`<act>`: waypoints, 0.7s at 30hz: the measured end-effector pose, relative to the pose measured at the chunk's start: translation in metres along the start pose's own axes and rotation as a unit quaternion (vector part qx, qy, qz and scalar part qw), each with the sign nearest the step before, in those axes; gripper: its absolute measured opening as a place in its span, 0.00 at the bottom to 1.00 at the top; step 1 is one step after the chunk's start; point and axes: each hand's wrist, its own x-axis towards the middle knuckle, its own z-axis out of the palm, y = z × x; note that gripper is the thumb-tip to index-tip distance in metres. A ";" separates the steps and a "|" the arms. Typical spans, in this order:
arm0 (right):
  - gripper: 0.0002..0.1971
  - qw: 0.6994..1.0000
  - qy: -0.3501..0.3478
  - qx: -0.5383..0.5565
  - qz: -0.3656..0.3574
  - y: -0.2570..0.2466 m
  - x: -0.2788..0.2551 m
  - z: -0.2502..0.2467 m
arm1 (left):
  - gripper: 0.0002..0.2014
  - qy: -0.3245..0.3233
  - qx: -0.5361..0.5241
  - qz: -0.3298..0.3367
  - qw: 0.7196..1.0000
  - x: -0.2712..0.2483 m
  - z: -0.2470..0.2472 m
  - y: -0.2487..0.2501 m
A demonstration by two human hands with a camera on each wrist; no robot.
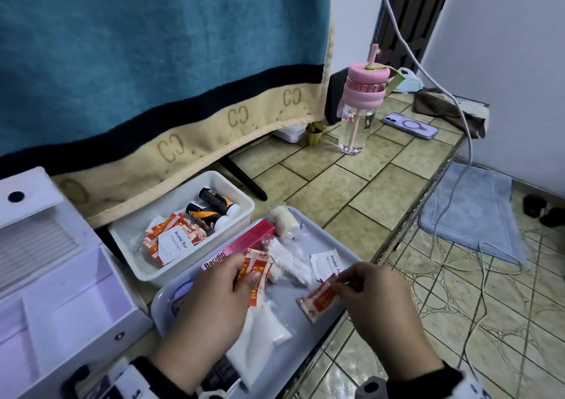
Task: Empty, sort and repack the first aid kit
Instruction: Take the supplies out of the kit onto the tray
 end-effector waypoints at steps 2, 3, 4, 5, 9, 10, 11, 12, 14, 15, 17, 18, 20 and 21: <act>0.04 0.999 0.007 -0.040 -0.028 0.001 -0.002 0.005 | 0.08 -0.007 0.031 0.012 0.999 -0.002 0.001 0.001; 0.04 0.998 0.012 -0.051 -0.040 0.001 -0.003 0.006 | 0.08 -0.006 0.045 0.025 0.999 -0.003 0.001 0.002; 0.04 0.997 0.019 -0.054 -0.048 0.001 -0.004 0.007 | 0.06 -0.005 0.046 0.032 0.998 -0.003 0.002 0.002; 0.05 0.997 0.027 -0.055 -0.053 0.001 -0.004 0.006 | 0.05 -0.005 0.035 0.035 0.999 -0.003 0.002 0.003; 0.03 0.993 0.023 0.056 -0.098 -0.002 -0.003 -0.002 | 0.15 -0.029 -0.017 0.009 0.999 -0.003 0.005 0.003; 0.04 0.989 -0.009 0.106 -0.105 -0.006 -0.004 -0.004 | 0.15 -0.034 -0.013 0.012 0.999 -0.003 0.007 0.002; 0.05 0.983 -0.051 0.142 -0.107 -0.011 -0.006 -0.005 | 0.15 -0.040 -0.009 0.018 0.999 -0.004 0.008 0.003; 0.06 0.976 -0.091 0.165 -0.108 -0.015 -0.009 -0.006 | 0.14 -0.047 -0.004 0.026 0.999 -0.005 0.009 0.004; 0.04 0.967 -0.132 0.185 -0.111 -0.021 -0.013 -0.004 | 0.14 -0.056 0.003 0.043 0.997 -0.006 0.011 0.005; 0.02 0.969 -0.131 0.178 -0.109 -0.022 -0.014 -0.002 | 0.14 -0.056 0.003 0.051 0.997 -0.007 0.011 0.007; 0.04 0.979 -0.100 0.150 -0.092 -0.019 -0.012 0.001 | 0.13 -0.056 0.002 0.055 0.997 -0.008 0.010 0.008; 0.06 0.985 -0.079 0.137 -0.074 -0.015 -0.009 0.001 | 0.12 -0.051 0.003 0.053 0.997 -0.007 0.009 0.006; 0.10 0.991 -0.041 0.119 -0.037 -0.007 -0.004 0.000 | 0.12 -0.037 0.008 0.049 0.998 -0.006 0.006 0.000; 0.10 0.994 -0.030 0.103 -0.025 -0.004 -0.002 0.000 | 0.12 -0.030 0.005 0.045 0.999 -0.005 0.004 -0.003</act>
